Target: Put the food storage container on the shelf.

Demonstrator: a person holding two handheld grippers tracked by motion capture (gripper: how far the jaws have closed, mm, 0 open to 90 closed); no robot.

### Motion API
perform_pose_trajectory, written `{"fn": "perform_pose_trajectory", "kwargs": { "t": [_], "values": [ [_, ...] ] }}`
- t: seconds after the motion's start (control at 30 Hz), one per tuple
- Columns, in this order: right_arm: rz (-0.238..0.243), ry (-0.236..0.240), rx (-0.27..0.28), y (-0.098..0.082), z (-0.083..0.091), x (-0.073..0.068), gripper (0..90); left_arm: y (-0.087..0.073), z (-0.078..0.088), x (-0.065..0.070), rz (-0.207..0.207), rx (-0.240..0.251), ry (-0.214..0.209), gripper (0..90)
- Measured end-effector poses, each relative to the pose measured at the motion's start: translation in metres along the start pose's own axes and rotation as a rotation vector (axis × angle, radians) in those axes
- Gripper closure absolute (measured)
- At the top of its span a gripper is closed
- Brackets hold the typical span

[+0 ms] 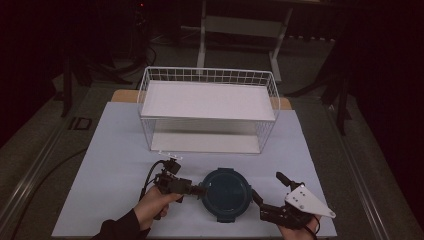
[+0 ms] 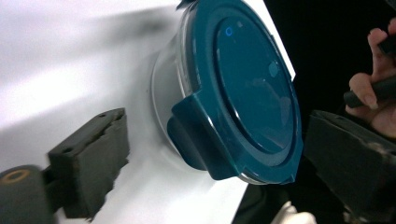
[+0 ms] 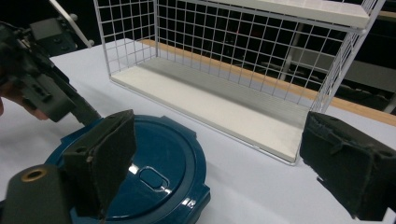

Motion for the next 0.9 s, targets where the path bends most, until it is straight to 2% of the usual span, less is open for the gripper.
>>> {"fn": "perform_pose_trajectory", "kwargs": {
  "t": [0.07,0.1,0.23,0.3,0.37,0.47,0.57,0.63,0.8,0.9],
  "values": [
    [-0.001,-0.004,0.001,0.000,0.000,0.001,10.8,0.000,-0.002,-0.002,0.035,-0.007,0.004,15.7],
    [-0.001,-0.003,0.000,0.000,0.000,0.001,10.8,0.000,-0.003,-0.002,0.052,-0.011,-0.004,16.0],
    [-0.003,-0.005,-0.004,-0.001,0.000,0.001,10.9,0.000,-0.006,-0.009,0.109,-0.024,0.019,31.2],
    [-0.006,-0.002,-0.004,-0.001,0.000,0.001,10.9,-0.001,-0.007,-0.009,0.124,-0.031,0.006,36.0],
    [-0.007,-0.004,-0.006,-0.002,0.000,0.002,10.9,-0.002,-0.009,-0.009,0.141,-0.044,-0.036,38.2],
    [-0.008,-0.002,-0.007,-0.002,0.000,0.002,10.9,-0.003,-0.011,-0.010,0.153,-0.054,-0.040,48.7],
    [-0.005,-0.003,-0.010,-0.002,0.001,0.002,10.9,-0.003,-0.012,-0.011,0.176,-0.059,-0.058,50.4],
    [-0.007,-0.002,-0.014,-0.003,0.000,0.002,10.9,-0.003,-0.012,-0.012,0.176,-0.061,-0.068,51.1],
    [-0.032,0.025,-0.033,-0.006,-0.001,0.002,11.4,-0.004,-0.012,-0.011,0.158,-0.051,-0.063,51.5],
    [-0.086,0.076,-0.059,-0.010,-0.005,0.002,11.4,-0.005,-0.012,-0.009,0.145,-0.035,-0.062,51.9]
  ]
}}
Point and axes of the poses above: each handheld gripper's, and its own axes: z roughly backward along the jaws, y roughly out of its top, x roughly to its right, the point moved 7 cm from there along -z, roughly forward along the jaws, and after that the axes turned 12 degrees about z, right-handed, at the moved point
